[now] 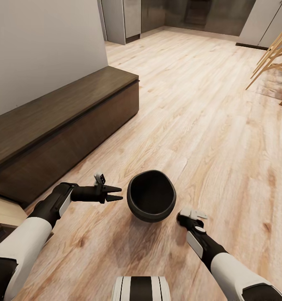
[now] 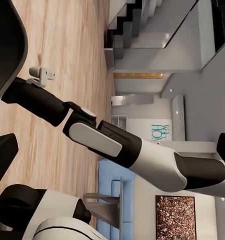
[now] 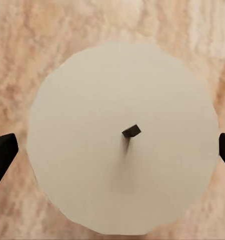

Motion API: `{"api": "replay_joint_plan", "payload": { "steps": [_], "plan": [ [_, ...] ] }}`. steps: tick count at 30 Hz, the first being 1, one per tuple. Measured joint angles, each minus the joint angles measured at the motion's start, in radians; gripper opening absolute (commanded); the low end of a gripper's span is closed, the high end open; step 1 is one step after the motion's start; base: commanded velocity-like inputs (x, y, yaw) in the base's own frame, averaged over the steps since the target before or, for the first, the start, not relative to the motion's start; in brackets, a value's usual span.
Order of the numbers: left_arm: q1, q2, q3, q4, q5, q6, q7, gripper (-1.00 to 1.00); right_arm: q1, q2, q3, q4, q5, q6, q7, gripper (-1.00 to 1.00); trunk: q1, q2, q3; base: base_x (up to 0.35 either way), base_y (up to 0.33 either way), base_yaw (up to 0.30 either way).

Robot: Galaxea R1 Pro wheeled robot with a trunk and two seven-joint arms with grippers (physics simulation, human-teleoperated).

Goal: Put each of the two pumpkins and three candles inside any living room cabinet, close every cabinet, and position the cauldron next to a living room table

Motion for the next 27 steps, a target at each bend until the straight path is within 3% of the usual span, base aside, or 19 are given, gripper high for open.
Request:
{"api": "replay_joint_plan", "payload": {
  "steps": [27],
  "plan": [
    [0.0,0.0,0.0,0.0,0.0,0.0,0.0,1.0,-0.018,-0.003,0.001,0.022,0.0,0.001,0.002,1.0,0.001,-0.001,-0.012,0.0,0.0,0.0]
  ]
}}
